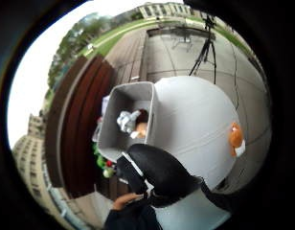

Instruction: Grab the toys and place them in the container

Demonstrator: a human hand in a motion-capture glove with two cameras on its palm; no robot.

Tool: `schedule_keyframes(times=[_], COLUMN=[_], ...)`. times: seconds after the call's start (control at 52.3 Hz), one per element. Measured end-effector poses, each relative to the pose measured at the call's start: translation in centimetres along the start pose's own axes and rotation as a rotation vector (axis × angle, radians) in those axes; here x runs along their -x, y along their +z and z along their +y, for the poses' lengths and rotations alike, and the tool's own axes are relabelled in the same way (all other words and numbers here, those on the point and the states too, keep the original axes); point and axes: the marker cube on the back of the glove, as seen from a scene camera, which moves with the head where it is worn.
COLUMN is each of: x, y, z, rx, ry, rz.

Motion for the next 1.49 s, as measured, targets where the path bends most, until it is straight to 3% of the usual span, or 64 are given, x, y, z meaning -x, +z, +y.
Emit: schedule_keyframes(times=[0.325, 0.497, 0.593, 0.669, 0.746, 0.975, 1.491], x=[-14.5, -19.6, -22.3, -23.8, -25.5, -27.7, -29.1], y=[6.9, 11.4, 14.4, 16.0, 17.9, 24.2, 35.0], z=[1.9, 4.1, 4.2, 4.9, 5.5, 6.8, 9.4], rx=[0.055, 0.153, 0.128, 0.162, 0.2, 0.265, 0.411], ry=[0.197, 0.277, 0.312, 0.32, 0.237, 0.378, 0.4], rz=[0.043, 0.03, 0.03, 0.019, -0.004, -0.027, -0.07])
